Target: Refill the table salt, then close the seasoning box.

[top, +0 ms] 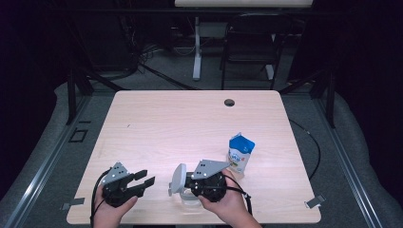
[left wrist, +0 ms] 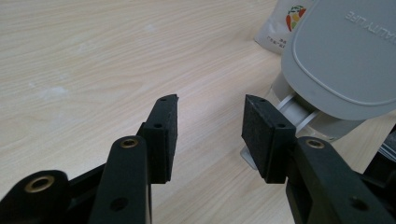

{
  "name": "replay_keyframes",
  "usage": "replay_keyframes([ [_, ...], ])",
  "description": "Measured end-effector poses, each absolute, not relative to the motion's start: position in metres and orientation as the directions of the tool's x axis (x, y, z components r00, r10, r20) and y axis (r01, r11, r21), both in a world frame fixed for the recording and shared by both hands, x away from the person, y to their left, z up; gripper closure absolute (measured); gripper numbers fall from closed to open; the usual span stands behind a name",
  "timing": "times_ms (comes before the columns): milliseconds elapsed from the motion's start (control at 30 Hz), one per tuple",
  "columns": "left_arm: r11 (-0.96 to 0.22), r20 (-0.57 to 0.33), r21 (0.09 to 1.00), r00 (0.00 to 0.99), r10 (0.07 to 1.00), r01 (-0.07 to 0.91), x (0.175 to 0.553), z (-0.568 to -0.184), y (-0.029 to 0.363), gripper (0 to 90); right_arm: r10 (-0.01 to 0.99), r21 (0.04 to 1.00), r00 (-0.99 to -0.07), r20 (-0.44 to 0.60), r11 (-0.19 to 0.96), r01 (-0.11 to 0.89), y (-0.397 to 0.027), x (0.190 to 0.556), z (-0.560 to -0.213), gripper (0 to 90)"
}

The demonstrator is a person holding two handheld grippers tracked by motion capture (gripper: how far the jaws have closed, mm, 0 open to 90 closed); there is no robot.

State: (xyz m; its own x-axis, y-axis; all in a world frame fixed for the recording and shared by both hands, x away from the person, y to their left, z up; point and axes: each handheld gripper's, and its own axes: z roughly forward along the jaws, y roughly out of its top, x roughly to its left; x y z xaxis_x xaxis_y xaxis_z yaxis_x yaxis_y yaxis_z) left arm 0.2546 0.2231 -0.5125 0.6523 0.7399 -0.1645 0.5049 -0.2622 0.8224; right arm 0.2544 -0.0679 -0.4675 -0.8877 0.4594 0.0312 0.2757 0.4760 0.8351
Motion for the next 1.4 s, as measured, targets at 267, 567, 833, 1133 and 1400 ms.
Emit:
replay_keyframes([
  [267, -0.264, -0.16, 0.825, 0.654, 0.739, 0.5, 0.255, -0.513, 0.223, 55.4, 0.449, 0.836, -0.893, 0.03, 0.478, 0.269, -0.061, 0.254, -0.467, 87.5],
  [567, -0.263, -0.16, 0.825, 0.653, 0.74, 0.5, 0.256, -0.513, 0.225, 55.4, 0.436, 0.836, -0.899, 0.035, 0.48, 0.265, -0.057, 0.255, -0.472, 86.8],
  [833, -0.257, -0.161, 0.829, 0.652, 0.741, 0.497, 0.256, -0.513, 0.226, 55.3, 0.448, 0.839, -0.894, 0.027, 0.476, 0.264, -0.063, 0.255, -0.473, 84.6],
  [1133, -0.256, -0.157, 0.832, 0.652, 0.742, 0.492, 0.255, -0.512, 0.225, 55.3, 0.481, 0.835, -0.876, 0.014, 0.476, 0.275, -0.073, 0.253, -0.473, 78.5],
  [1400, -0.239, -0.163, 0.842, 0.651, 0.741, 0.483, 0.253, -0.511, 0.224, 55.3, 0.517, 0.842, -0.856, -0.005, 0.463, 0.275, -0.086, 0.249, -0.473, 72.7],
])
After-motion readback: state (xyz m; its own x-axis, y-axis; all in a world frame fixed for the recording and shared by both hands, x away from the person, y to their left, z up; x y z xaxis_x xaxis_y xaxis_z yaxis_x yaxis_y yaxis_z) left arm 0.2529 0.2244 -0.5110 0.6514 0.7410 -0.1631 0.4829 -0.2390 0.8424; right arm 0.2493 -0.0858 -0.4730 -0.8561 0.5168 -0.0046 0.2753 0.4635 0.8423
